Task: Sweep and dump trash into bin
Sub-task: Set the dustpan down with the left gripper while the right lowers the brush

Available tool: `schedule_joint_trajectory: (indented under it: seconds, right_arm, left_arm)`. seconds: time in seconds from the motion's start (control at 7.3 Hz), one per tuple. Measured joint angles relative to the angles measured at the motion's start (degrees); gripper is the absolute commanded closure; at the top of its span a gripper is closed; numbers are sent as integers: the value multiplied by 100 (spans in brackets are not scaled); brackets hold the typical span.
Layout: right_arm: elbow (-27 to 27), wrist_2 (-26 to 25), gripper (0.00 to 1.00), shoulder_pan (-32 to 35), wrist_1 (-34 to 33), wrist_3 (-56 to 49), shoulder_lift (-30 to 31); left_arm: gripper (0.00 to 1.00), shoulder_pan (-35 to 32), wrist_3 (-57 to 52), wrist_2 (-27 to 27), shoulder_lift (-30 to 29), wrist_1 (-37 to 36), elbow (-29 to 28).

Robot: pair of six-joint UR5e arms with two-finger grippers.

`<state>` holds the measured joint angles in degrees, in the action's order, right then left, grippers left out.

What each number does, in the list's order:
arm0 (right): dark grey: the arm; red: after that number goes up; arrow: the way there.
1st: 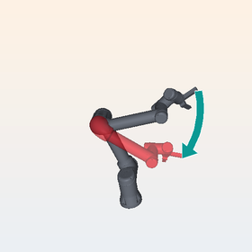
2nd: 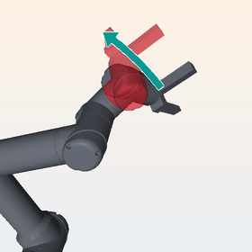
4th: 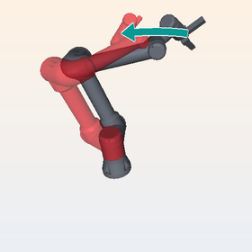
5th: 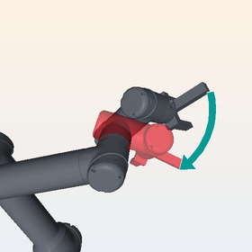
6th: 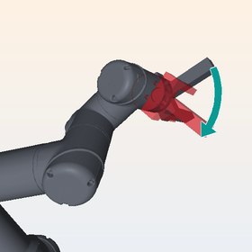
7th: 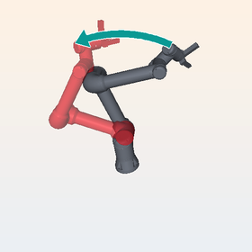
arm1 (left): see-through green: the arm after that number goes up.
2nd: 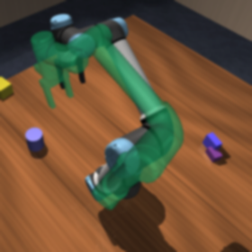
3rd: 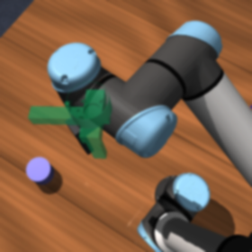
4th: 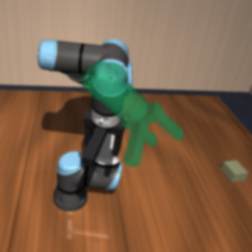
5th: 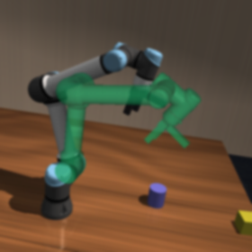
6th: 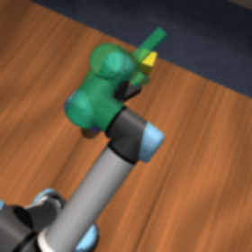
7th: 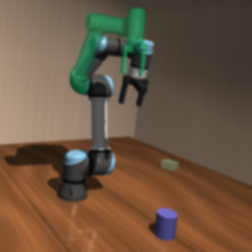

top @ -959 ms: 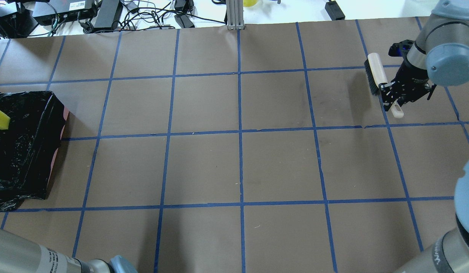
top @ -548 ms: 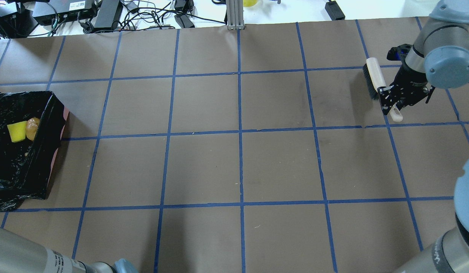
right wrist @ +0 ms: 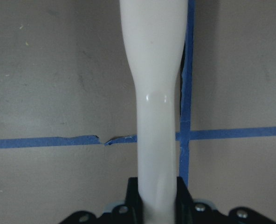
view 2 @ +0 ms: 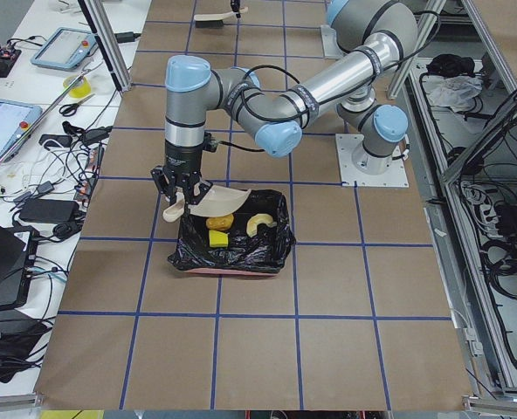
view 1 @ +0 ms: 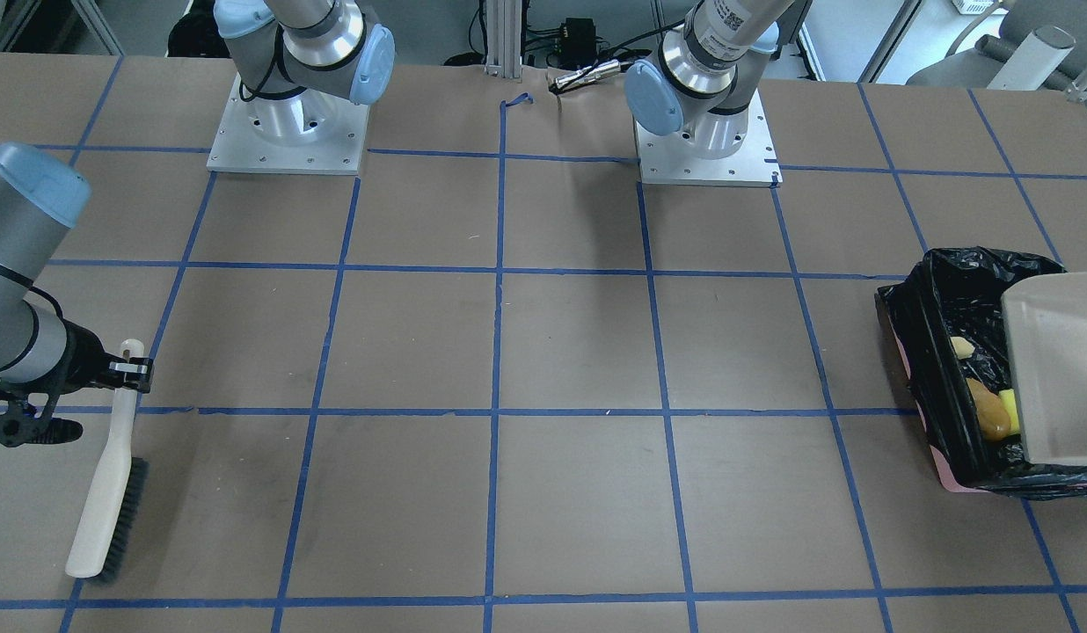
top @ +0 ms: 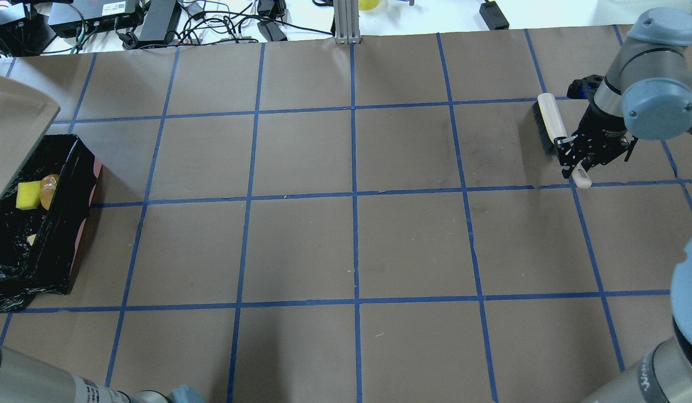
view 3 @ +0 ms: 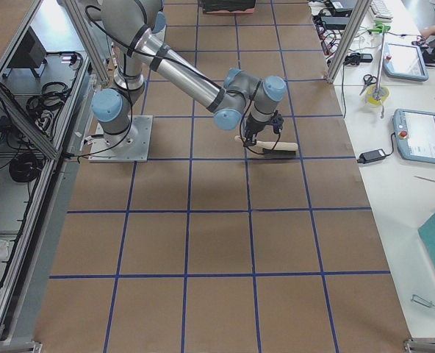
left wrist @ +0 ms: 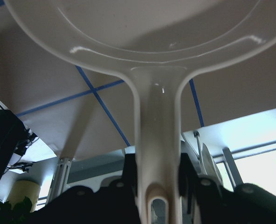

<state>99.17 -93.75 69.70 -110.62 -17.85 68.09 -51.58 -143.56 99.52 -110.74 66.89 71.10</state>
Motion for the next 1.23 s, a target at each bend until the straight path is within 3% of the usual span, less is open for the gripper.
schedule_joint_trajectory:
  seconds: [0.14, 0.27, 0.41, 0.82, 1.23]
  right_arm:
    - [3, -12, 42, 0, 3, -5, -10]
    - [5, -17, 13, 0, 1, -7, -18]
    - [2, -17, 0, 0, -10, -6, -19]
    - [-280, -27, 0, 0, 218, 2, 125]
    - [-918, 38, 0, 43, 1488, 65, 1043]
  left_arm:
    - [100, -149, 684, -323, -16, 339, 15]
    - [100, -409, 1328, -519, -51, 581, 72]
    - [100, -749, 1924, -599, -68, 697, 195]
    - [100, -1908, 3493, -735, -197, 740, 583]
    - [100, -2549, 4353, -1043, -702, 494, 877]
